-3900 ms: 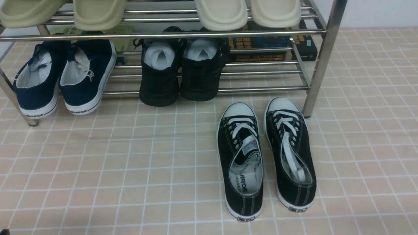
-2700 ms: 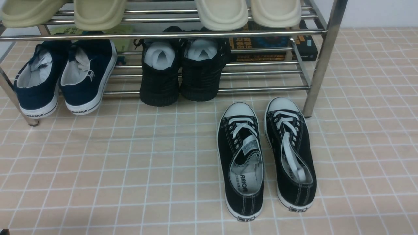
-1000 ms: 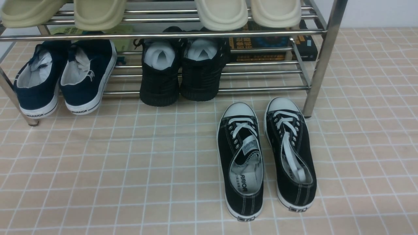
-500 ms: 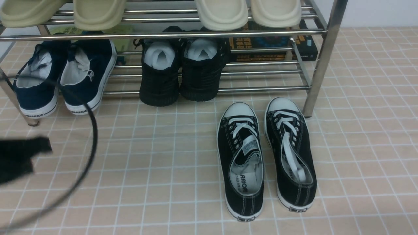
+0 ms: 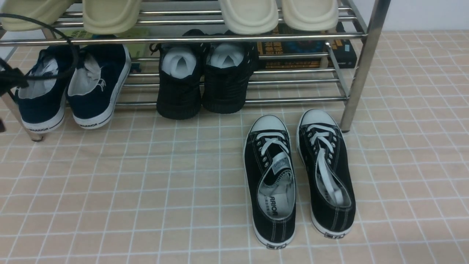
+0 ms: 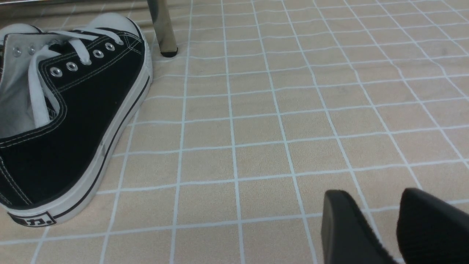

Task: Take the shoes off the shelf from the light coffee tablecloth by hand.
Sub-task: 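Grasp the leftmost shoe on the bottom shelf of the shoe rack with the left gripper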

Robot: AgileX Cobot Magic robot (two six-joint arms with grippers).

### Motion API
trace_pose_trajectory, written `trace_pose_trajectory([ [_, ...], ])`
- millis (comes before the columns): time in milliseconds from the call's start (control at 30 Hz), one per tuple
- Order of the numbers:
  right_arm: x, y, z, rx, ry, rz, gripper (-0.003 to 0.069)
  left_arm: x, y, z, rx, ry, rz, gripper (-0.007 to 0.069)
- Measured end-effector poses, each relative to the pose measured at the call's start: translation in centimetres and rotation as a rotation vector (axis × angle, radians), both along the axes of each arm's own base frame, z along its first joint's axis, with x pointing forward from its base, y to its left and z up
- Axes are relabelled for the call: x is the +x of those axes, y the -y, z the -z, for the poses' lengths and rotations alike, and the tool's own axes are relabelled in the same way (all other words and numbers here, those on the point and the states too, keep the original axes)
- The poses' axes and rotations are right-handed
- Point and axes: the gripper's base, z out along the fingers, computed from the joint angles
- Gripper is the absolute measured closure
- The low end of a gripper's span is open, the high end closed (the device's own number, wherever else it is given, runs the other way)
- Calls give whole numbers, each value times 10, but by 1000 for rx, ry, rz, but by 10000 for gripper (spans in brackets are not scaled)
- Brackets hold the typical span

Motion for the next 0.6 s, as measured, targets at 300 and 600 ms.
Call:
trace_pose_trajectory([
  [300, 0, 0, 0, 0, 0, 1, 420, 45, -9, -19, -21, 159, 76, 579],
  [600, 0, 0, 0, 0, 0, 1, 420, 92, 11, 3, 55, 137, 226, 374],
])
